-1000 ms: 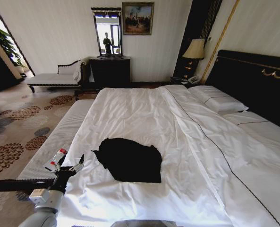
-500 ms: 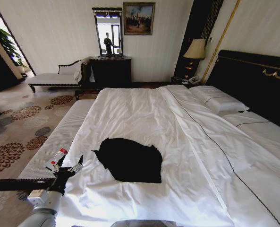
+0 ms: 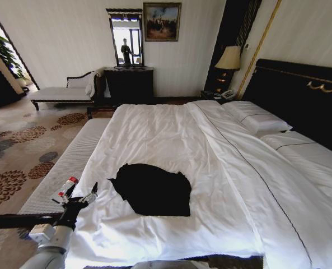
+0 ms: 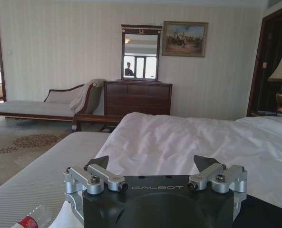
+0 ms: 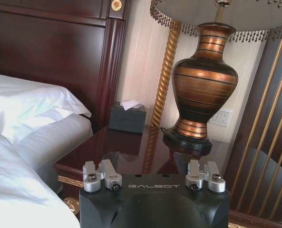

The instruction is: Fold the clothes on the bed.

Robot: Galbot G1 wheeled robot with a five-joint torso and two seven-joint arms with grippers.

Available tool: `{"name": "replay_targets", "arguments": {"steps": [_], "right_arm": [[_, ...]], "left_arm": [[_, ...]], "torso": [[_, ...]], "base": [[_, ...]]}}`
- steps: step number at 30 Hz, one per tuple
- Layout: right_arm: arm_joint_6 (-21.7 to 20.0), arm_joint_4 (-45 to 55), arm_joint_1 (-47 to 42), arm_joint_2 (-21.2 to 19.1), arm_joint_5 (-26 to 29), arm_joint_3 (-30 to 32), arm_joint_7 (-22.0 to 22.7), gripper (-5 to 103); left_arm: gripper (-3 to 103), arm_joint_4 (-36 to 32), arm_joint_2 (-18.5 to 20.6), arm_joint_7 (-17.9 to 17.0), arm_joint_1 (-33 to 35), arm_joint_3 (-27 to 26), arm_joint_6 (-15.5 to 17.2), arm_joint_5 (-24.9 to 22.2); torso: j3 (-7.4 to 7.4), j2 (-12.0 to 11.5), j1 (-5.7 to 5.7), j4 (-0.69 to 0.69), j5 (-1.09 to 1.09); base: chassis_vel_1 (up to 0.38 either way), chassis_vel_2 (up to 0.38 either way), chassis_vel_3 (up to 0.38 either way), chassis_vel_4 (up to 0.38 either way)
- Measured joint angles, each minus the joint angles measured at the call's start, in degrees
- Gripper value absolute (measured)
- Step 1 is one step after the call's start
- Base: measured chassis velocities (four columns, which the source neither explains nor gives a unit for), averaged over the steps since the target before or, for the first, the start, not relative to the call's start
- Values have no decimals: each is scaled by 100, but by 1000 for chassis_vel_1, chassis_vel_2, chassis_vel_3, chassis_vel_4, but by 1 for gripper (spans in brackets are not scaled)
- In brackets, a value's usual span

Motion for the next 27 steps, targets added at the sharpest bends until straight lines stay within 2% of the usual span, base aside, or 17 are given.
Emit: {"name": "replay_targets", "arguments": {"steps": [1, 2, 3, 5, 8, 9, 10, 11, 16, 18, 20, 22, 24, 27], "right_arm": [[5, 32, -3, 23, 10, -2, -1, 63], [8, 72, -8, 42, 27, -7, -4, 74], [8, 72, -8, 42, 27, -7, -4, 74], [15, 168, -23, 71, 51, -13, -14, 85], [20, 258, -43, 85, 64, -15, -19, 85], [25, 325, -55, 97, 68, -15, -21, 95], [29, 373, -64, 107, 71, -15, -22, 95], [51, 547, -112, 152, 76, -15, -50, 100], [199, 1131, -368, 337, 51, -69, -248, 100], [321, 1761, -648, 558, -5, -228, -388, 100], [360, 1970, -730, 626, -28, -296, -431, 100], [440, 2605, -911, 824, -120, -488, -556, 100], [463, 2813, -961, 886, -141, -553, -585, 100], [627, 3602, -1247, 1122, -241, -1015, -763, 100]], "left_arm": [[100, 0, -1, -1, 0, 10, 1, 24], [100, 1, -2, 0, 0, 20, 1, 55], [100, 1, -2, 0, 0, 20, 1, 55], [100, 14, -13, 0, 3, 29, -1, 126], [100, 30, -22, 1, 14, 26, -7, 148], [100, 41, -24, 1, 20, 17, -10, 153], [100, 50, -25, 3, 25, 10, -12, 160], [100, 78, -25, 21, 36, -10, -13, 175], [100, 193, -22, 96, 61, -21, -16, 240], [100, 376, -26, 153, 64, 53, -27, 306], [100, 451, -26, 169, 67, 93, -35, 329], [100, 661, -10, 237, 89, 247, -97, 450], [100, 741, 12, 273, 108, 311, -129, 498], [100, 1021, 98, 373, 177, 571, -248, 707]], "torso": [[0, 0, 0, 0, 0], [0, 0, 0, 0, 0], [0, 0, 0, 0, 0], [0, 0, 0, 1, 0], [0, 0, 0, 2, 0], [0, 0, 0, 1, 1], [0, 0, 0, 1, 0], [0, 0, 0, 2, 0], [0, 0, 0, 2, -2], [0, 0, 0, 0, 0], [0, 0, 0, 0, -1], [0, 0, 0, 1, -1], [0, 0, 0, 2, -2], [0, 0, 1, 2, -1]], "base": [[0, 0, 0, 0], [0, 0, 0, 0], [0, 0, 0, 0], [0, 0, 0, 0], [0, 0, 0, 0], [0, 0, 0, 0], [0, 0, 0, 0], [0, 0, 0, 0], [0, 0, 0, 0], [0, 0, 0, 0], [0, 0, 0, 0], [0, 0, 0, 0], [0, 0, 0, 0], [0, 0, 0, 0]]}}
